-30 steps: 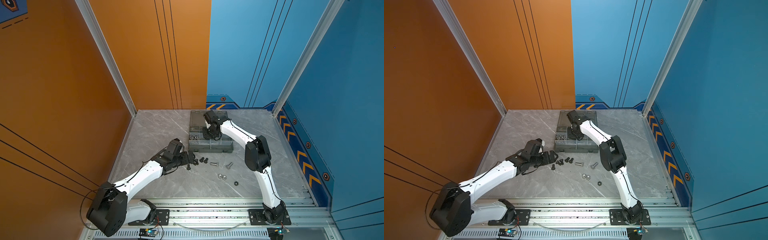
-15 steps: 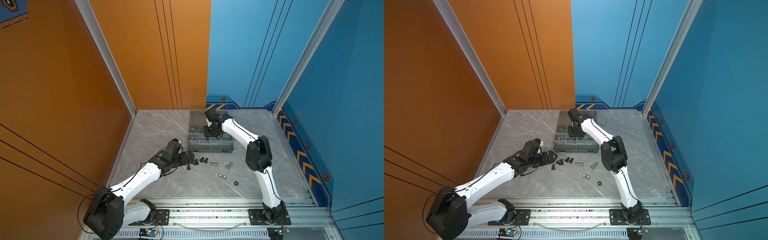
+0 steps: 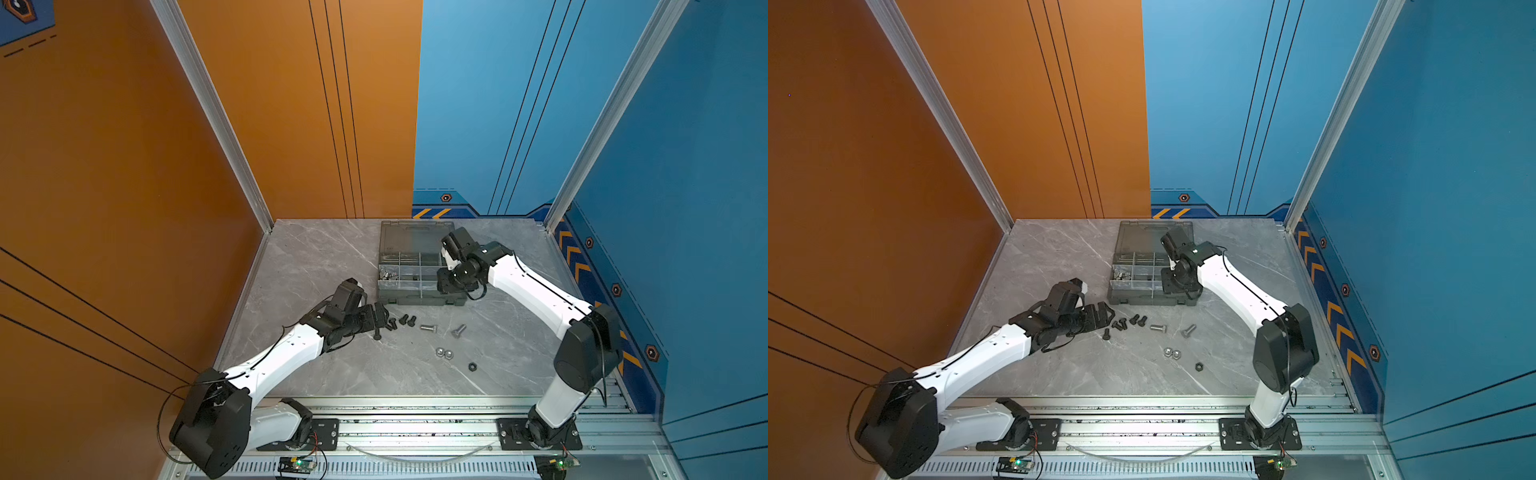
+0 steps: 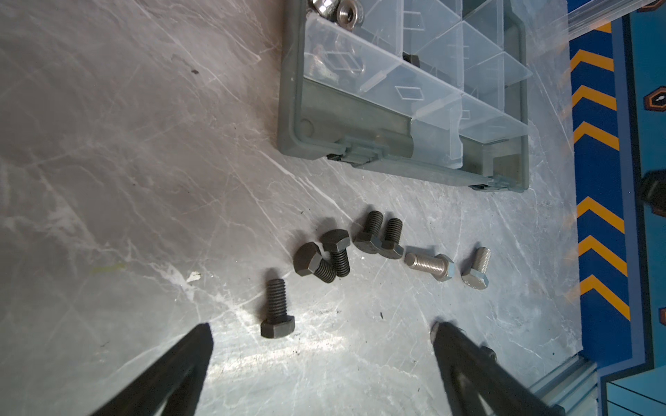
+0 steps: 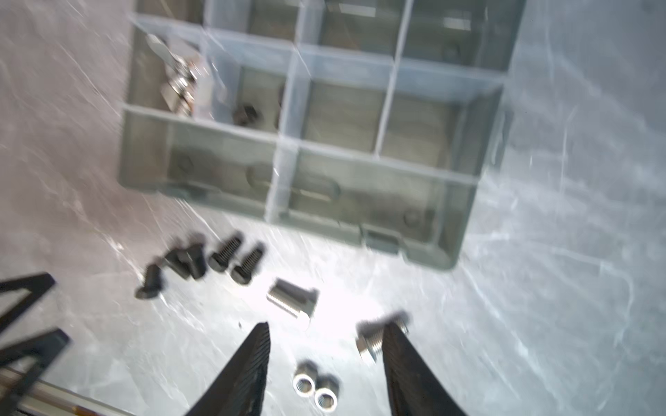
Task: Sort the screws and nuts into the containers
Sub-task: 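Move the open right gripper back and lower it toward the last black hex nut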
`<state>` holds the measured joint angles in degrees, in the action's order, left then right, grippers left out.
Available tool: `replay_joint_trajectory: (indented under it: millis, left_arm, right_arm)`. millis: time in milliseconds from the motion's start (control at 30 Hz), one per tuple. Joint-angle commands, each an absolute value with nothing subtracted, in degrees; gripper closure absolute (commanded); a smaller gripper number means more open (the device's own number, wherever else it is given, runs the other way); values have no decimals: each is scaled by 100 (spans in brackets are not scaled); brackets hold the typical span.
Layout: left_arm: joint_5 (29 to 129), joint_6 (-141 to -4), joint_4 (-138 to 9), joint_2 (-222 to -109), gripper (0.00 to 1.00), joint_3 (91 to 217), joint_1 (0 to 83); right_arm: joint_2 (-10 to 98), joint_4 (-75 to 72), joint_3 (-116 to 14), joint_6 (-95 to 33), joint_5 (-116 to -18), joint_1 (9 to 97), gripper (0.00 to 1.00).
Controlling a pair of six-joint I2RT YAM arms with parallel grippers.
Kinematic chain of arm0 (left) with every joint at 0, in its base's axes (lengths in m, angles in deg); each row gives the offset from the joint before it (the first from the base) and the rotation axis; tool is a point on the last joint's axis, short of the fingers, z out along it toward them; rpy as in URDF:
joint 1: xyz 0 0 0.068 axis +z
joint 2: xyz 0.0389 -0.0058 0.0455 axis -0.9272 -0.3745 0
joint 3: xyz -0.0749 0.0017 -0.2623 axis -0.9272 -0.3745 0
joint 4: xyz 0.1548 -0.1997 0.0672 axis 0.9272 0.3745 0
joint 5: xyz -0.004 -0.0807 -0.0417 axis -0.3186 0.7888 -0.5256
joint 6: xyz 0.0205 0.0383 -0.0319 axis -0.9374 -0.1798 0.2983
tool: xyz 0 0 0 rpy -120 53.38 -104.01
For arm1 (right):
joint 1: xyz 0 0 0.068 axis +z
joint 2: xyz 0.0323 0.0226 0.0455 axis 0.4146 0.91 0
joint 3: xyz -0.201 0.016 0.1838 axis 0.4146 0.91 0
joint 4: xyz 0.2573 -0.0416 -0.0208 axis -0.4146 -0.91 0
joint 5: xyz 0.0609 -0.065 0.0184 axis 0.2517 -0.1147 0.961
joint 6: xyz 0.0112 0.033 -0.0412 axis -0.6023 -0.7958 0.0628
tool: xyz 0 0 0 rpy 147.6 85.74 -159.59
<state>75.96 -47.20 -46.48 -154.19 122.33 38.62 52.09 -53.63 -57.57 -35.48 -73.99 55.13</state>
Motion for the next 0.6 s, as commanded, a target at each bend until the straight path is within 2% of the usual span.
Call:
replay_joint_trajectory:
  millis: [0,300,567]
  left_arm:
    - [7512,-4655,-4635,-15474,2,12275,3865]
    - [7624,-4668,-4732,-15632,2,12337,3878]
    - [7690,-4672,-4799,-15690,2,12313,3874]
  right_arm:
    - [4652,-5543,-4969,-3810,-7348,5472,46]
    - [3063,-5491,-2963,-4675,-7393,5507,44]
    - [2519,-5320,-2117,-5175,-7263,5591,43]
